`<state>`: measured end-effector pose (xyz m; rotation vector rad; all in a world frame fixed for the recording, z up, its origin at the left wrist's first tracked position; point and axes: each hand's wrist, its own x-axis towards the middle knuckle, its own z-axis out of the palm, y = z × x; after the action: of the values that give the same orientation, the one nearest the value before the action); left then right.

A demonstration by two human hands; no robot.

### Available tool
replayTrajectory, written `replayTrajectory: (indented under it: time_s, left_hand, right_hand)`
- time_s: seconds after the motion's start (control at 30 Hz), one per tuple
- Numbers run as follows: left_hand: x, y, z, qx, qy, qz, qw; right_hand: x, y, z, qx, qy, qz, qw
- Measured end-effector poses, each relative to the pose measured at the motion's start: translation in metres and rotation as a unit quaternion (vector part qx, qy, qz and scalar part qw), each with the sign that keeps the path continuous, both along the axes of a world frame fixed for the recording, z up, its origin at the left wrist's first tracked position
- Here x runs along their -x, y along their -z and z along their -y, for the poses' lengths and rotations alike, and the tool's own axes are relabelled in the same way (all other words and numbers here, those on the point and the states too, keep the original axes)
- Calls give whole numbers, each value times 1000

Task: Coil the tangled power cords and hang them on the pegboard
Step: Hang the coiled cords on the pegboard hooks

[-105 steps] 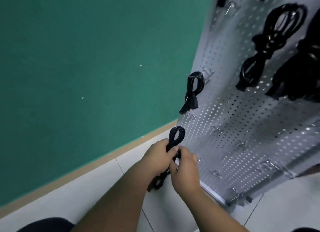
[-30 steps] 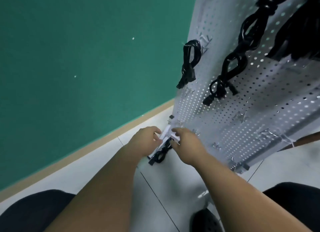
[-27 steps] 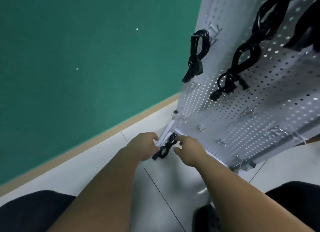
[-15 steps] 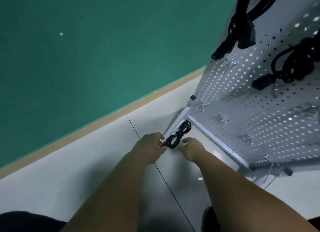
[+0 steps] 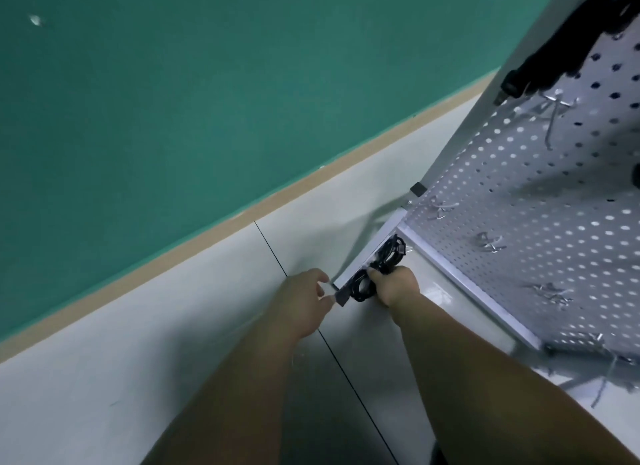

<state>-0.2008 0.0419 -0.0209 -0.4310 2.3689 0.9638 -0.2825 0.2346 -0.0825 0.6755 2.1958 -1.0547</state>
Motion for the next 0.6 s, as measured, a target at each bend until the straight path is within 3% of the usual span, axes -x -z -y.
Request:
replayTrajectory:
  time_s: [0.27, 0.5, 0.6]
  left_hand:
    - [1, -3, 4, 2, 2, 7, 1000]
    - [5, -34, -18, -25, -11, -30, 999]
    - [5, -60, -32, -76, -52, -66, 994]
  right_hand:
    - [-17, 12, 1, 6, 41, 29, 999]
    - [-57, -28, -5, 24, 35, -84, 996]
    - [-64, -62, -8, 46, 2, -149, 988]
